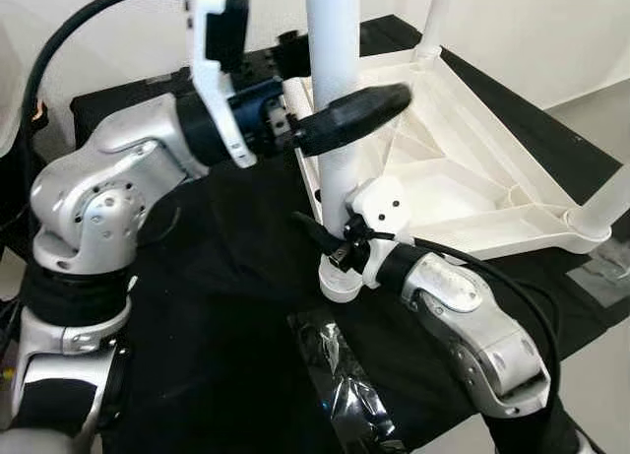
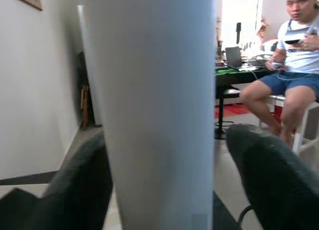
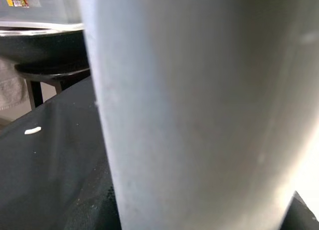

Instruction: Building children table

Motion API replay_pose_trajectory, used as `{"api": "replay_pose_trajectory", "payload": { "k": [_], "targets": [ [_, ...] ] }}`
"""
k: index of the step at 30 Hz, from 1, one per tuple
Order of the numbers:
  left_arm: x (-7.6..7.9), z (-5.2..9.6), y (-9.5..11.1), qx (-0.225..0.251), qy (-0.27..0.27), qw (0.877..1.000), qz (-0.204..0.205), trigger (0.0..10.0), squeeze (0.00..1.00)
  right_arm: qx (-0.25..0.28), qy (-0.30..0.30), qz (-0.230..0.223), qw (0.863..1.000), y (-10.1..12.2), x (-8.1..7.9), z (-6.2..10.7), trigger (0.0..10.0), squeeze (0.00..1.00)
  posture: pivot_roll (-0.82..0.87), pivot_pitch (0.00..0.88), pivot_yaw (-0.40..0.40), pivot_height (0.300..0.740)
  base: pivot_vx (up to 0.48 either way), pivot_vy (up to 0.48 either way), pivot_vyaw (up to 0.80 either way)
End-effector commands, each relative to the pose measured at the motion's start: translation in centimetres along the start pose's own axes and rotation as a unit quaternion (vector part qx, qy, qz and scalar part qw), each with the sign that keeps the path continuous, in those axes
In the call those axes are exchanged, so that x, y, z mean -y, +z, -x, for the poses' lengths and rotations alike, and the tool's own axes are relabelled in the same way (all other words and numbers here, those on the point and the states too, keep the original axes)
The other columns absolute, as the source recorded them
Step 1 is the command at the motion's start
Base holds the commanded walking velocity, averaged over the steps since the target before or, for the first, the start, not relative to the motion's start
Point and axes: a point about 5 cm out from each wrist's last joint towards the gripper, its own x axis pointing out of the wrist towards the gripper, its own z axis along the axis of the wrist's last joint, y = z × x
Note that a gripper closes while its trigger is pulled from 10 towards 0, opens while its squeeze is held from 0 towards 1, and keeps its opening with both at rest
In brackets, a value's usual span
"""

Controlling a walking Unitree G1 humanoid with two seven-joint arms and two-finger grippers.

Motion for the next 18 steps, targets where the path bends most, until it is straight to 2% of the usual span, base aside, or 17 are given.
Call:
{"api": "replay_pose_trajectory", "payload": {
  "k": [1,6,8,11,15,18],
  "targets": [
    [0.1,-0.3,-0.2,-0.009,-0.010,1.000,0.001,0.0,0.00,-0.058,0.014,-0.027,0.998,-2.6,-0.9,-0.1,10.0,0.00,0.00,0.194,0.038,0.740,0.000,0.000,0.00],
    [-0.1,-0.8,-0.6,-0.018,-0.013,1.000,0.007,0.0,0.00,-0.056,0.014,-0.027,0.998,-2.6,-0.9,-0.1,10.0,0.00,0.00,0.194,0.039,0.740,0.000,0.000,0.00],
    [-0.7,-1.3,-0.9,-0.025,0.000,0.999,0.020,0.0,0.00,-0.056,0.013,-0.026,0.998,-2.6,-0.9,-0.2,10.0,0.00,0.00,0.194,0.041,0.740,0.000,0.000,0.00],
    [-0.9,-1.7,-1.1,-0.032,-0.002,0.999,0.029,0.0,0.00,-0.055,0.012,-0.024,0.998,-2.6,-0.8,-0.2,10.0,0.00,0.00,0.193,0.042,0.740,0.000,0.000,0.00],
    [-0.1,-1.6,-0.9,-0.035,-0.017,0.999,0.036,0.0,0.00,-0.053,0.010,-0.020,0.998,-2.6,-0.6,-0.2,10.0,0.00,0.01,0.193,0.045,0.740,0.000,0.000,0.00],
    [0.4,-0.8,-0.4,-0.037,-0.029,0.998,0.032,0.0,0.00,-0.051,0.009,-0.018,0.998,-2.5,-0.5,-0.2,10.0,0.00,0.01,0.192,0.048,0.740,0.000,0.000,0.00]
  ]
}}
